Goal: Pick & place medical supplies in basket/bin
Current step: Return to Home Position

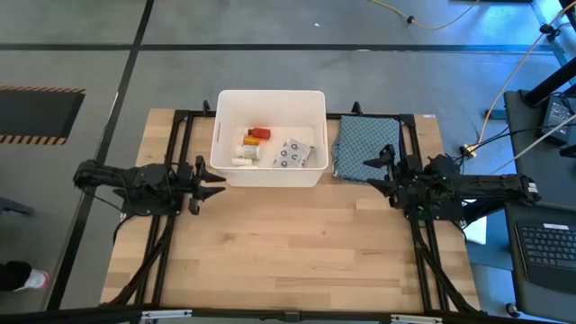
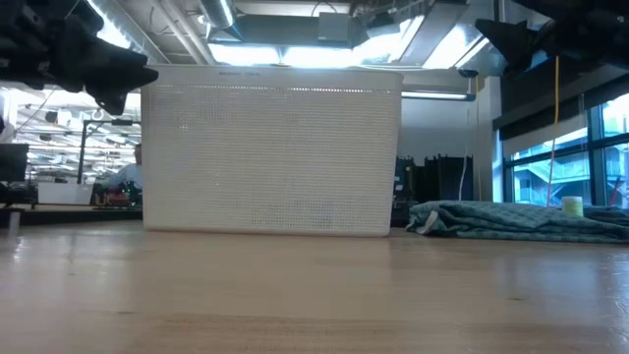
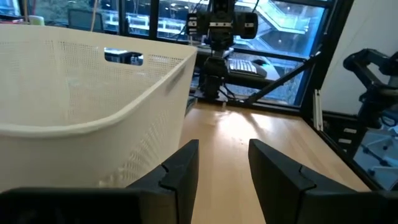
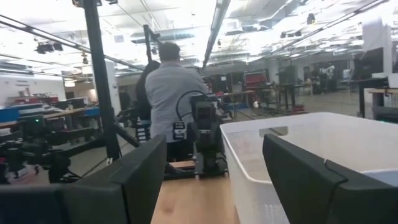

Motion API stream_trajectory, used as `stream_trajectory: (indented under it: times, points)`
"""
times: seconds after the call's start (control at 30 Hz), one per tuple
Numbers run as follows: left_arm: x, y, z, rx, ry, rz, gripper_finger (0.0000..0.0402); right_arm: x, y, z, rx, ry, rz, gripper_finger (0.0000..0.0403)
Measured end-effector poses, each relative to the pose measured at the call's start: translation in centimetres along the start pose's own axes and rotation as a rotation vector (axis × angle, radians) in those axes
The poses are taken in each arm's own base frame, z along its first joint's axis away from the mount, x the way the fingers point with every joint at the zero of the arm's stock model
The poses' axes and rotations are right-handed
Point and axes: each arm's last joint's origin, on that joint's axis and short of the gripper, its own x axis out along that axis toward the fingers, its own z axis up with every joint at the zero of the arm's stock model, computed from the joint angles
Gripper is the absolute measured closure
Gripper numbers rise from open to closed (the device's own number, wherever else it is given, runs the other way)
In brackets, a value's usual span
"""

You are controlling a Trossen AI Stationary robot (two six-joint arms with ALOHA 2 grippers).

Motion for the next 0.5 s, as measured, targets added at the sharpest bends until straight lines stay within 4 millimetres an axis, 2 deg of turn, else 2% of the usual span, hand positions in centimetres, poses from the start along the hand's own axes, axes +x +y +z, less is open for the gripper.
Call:
stream_trajectory:
  times: [0.17, 0.3, 0.5]
  points:
    - [0.0, 0.1, 0.0, -0.001, 0.003, -0.028, 0.0268, 0.0, 0.0, -0.2, 0.002, 0.022, -0.003, 0.0134]
    - [0.1, 0.2, 0.0, 0.007, 0.003, -0.016, 0.0268, -0.2, -0.2, -1.2, -0.020, 0.043, -0.022, 0.0134]
    - [0.1, 0.3, -0.1, 0.009, 0.014, -0.009, 0.0268, -1.3, -0.4, -2.7, -0.045, -0.061, -0.021, 0.0134]
